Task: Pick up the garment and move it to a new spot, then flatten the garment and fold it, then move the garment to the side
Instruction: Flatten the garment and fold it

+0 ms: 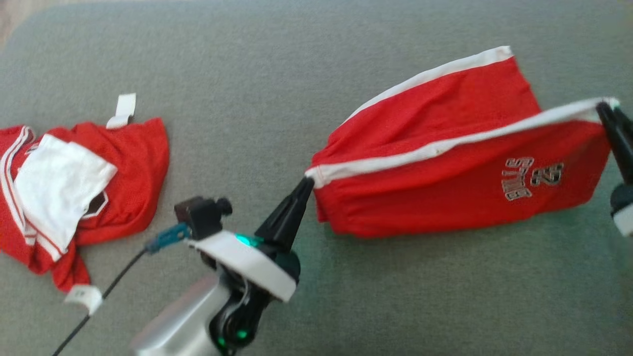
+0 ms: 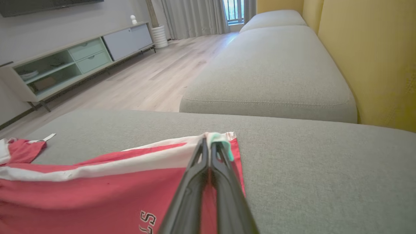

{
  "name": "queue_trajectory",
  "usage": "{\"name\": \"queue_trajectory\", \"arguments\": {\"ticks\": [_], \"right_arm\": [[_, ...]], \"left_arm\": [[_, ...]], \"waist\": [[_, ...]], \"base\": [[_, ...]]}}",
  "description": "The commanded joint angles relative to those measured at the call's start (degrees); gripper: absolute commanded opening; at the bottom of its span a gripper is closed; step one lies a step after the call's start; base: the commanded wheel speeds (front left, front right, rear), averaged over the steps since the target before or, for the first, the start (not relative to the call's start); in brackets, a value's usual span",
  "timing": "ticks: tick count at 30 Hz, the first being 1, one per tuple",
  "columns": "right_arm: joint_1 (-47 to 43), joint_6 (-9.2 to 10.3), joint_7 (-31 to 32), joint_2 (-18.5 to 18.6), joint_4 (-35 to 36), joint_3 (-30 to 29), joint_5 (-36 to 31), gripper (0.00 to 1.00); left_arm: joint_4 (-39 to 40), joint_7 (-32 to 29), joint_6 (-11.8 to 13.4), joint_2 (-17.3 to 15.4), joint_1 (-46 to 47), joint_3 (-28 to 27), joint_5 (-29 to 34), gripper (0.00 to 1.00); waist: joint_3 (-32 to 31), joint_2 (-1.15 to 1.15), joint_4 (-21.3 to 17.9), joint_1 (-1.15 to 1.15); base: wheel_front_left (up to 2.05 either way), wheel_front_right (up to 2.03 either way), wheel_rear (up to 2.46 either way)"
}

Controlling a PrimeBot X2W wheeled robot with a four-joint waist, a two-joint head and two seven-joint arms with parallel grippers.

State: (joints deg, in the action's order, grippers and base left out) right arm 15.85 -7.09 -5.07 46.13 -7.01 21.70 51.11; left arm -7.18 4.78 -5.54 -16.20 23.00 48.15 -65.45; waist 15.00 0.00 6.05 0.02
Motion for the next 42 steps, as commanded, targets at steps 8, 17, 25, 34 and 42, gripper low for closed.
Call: {"name": "queue_trajectory", "arguments": {"ticks": [8,17,25,34,42], "right_arm": [[14.4,-0.4,0.8,4.1,-7.4,8.2,2.3,0.0],[22.8,-0.4,-0.6,5.1,-14.5,13.3,5.6,0.0],[28.1,-0.4,-4.4,4.2,-18.0,19.6,6.6,1.0],[28.6,-0.4,-9.7,1.7,-21.1,20.7,7.6,1.0],[16.4,-0.4,-9.9,-0.8,-17.7,14.8,5.1,1.0]], "left_arm": [[-4.9,-1.3,-0.9,3.2,10.3,-3.1,-0.7,0.0],[-10.6,-1.3,-1.6,5.9,15.9,-2.9,-1.0,0.0],[-15.6,0.8,-1.9,6.9,18.6,-1.3,0.1,0.4],[-21.0,8.1,-0.4,5.4,18.8,1.0,8.4,1.0],[-14.0,10.2,10.1,6.2,8.4,-8.8,25.4,1.0]], "waist": [[5.2,0.0,3.7,-0.02],[8.6,0.0,5.4,-0.02],[9.8,0.0,5.3,-0.02],[6.0,0.0,3.7,-0.02],[0.5,0.0,2.0,-0.02]], "base": [[0.0,0.0,0.0],[0.0,0.0,0.0],[0.0,0.0,0.0],[0.0,0.0,0.0],[0.0,0.0,0.0]]}}
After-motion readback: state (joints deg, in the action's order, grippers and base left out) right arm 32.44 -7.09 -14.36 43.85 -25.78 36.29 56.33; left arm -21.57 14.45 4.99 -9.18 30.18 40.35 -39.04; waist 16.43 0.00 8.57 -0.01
